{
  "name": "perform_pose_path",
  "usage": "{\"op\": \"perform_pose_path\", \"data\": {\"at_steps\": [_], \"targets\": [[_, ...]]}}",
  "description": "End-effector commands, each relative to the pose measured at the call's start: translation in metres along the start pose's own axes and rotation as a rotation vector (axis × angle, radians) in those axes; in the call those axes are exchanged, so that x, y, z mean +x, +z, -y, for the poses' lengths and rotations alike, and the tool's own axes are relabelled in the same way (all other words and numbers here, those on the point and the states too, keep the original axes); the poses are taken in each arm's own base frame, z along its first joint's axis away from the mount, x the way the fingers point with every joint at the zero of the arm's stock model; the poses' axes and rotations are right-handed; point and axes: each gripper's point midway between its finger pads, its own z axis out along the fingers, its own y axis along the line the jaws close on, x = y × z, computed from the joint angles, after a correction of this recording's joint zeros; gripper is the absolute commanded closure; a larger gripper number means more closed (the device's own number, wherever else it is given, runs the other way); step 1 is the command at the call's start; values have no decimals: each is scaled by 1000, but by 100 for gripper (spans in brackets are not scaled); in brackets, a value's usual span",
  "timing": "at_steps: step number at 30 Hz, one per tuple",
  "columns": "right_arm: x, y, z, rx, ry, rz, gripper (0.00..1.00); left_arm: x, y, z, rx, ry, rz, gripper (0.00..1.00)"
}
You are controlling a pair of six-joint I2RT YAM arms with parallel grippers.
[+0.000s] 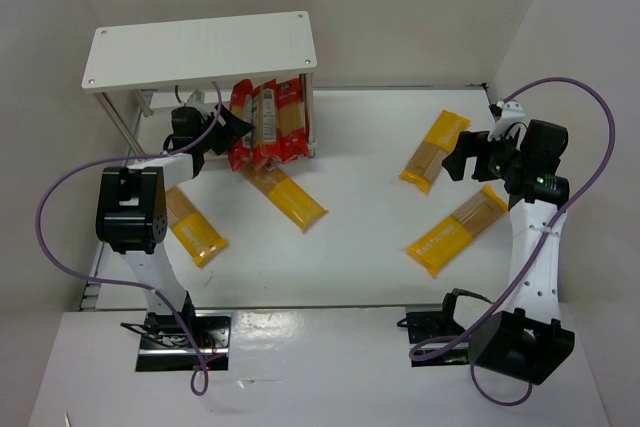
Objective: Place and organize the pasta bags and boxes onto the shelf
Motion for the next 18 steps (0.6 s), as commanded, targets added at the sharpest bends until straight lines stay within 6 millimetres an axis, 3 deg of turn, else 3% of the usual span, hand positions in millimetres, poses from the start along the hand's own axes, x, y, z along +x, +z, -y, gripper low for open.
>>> {"op": "perform_pose_path", "data": {"at_steps": [1, 4, 10, 17, 18], "targets": [[0, -4, -4, -17, -12, 13, 0, -21, 3, 30, 99, 35, 49, 17], [0, -4, -4, -17, -12, 13, 0, -23, -1, 34, 99, 35, 49, 9], [2, -8, -12, -45, -22, 20, 0, -31, -20, 41, 71, 80, 90, 3], [-1, -14, -20, -66, -43, 41, 0, -46, -44, 8, -36, 101, 135, 0], [-1, -15, -21, -74, -43, 43, 0, -39, -48, 4, -52, 102, 115, 0]]}}
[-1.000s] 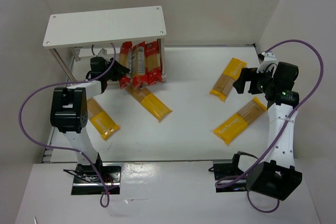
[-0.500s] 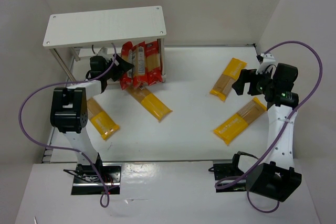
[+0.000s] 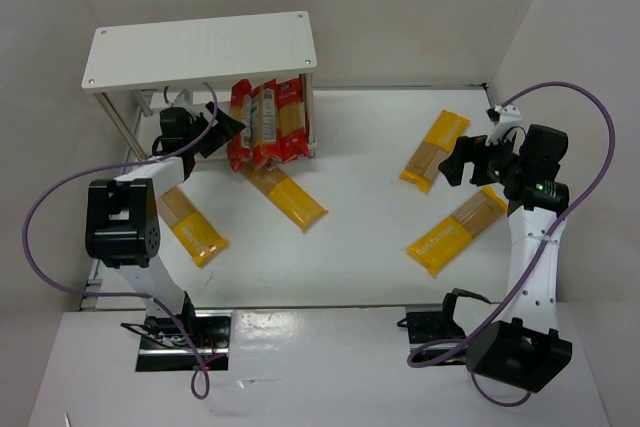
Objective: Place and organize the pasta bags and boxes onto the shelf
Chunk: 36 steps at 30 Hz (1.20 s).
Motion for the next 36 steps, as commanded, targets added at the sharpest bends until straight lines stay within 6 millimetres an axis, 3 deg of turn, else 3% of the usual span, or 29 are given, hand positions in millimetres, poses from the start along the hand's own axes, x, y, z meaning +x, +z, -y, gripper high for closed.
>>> {"op": "perform_pose_path", "data": {"at_steps": [1, 5, 11, 19, 25, 30, 36], "targets": [[-6, -10, -10, -21, -33, 38, 0, -30, -23, 3, -10, 89, 88, 0], [-6, -12, -13, -32, -44, 40, 0, -22, -42, -20, -87, 206, 61, 0], [-7, -12, -21, -59, -54, 39, 0, -23, -99, -32, -198, 335, 30, 0], [-7, -20, -24, -4, -48, 32, 0, -27, -182, -5, -228, 549, 88, 0], [-6, -29, -23, 45, -22, 46, 0, -29, -261, 50, -175, 618, 198, 0], [1, -39, -24, 93, -42, 66, 0, -28, -308, 67, -193, 666, 309, 0], [0, -57, -25, 157, -90, 150, 0, -20, -331, 62, -240, 745, 341, 0]]}}
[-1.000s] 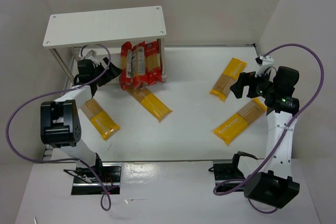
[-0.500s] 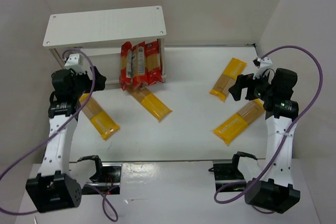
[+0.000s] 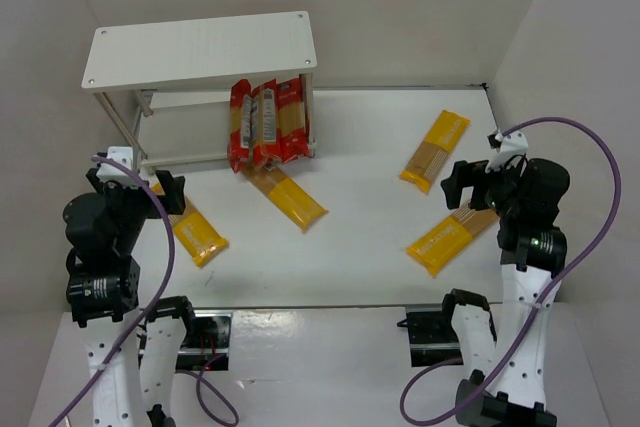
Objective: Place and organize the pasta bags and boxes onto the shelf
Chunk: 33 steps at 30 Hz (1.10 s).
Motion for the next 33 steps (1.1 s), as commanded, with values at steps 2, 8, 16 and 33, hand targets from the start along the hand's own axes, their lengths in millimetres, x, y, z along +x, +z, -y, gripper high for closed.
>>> {"op": "perform_pose_path", "data": {"at_steps": [2, 8, 16, 33], "targets": [[-12, -13, -2, 34, -31, 73, 0, 10, -13, -16, -86, 71, -20, 0], [-18, -21, 3, 92, -22, 117, 0, -2, -36, -17, -130, 89, 74, 0], [-18, -25, 8, 122, -10, 126, 0, -6, -49, -22, -174, 84, 128, 0], [-17, -23, 9, 120, -24, 117, 0, -7, -53, -31, -225, 92, 143, 0]]}}
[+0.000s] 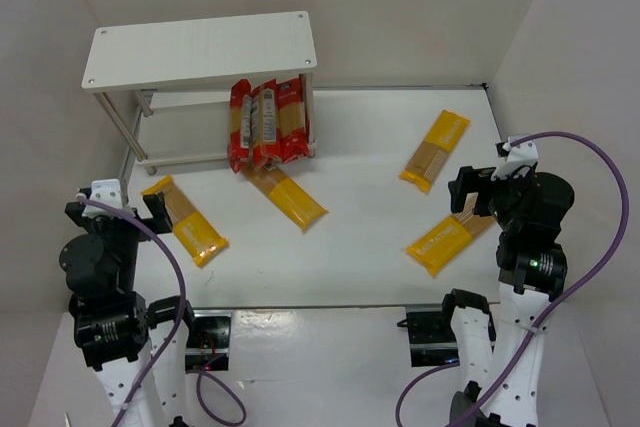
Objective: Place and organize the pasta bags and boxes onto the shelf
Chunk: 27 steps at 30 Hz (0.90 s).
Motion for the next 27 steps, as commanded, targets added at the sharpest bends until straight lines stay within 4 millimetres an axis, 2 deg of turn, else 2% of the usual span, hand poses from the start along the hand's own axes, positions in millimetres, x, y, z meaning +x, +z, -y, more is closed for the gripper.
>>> {"op": "perform_pose_path", "data": {"at_steps": [1, 27], "targets": [[-10, 1, 2, 5, -16, 41, 0, -11, -3, -3, -13, 24, 50, 0], [-13, -3, -1, -2, -23, 59, 0, -11, -3, 0, 7, 33, 51, 0]]}}
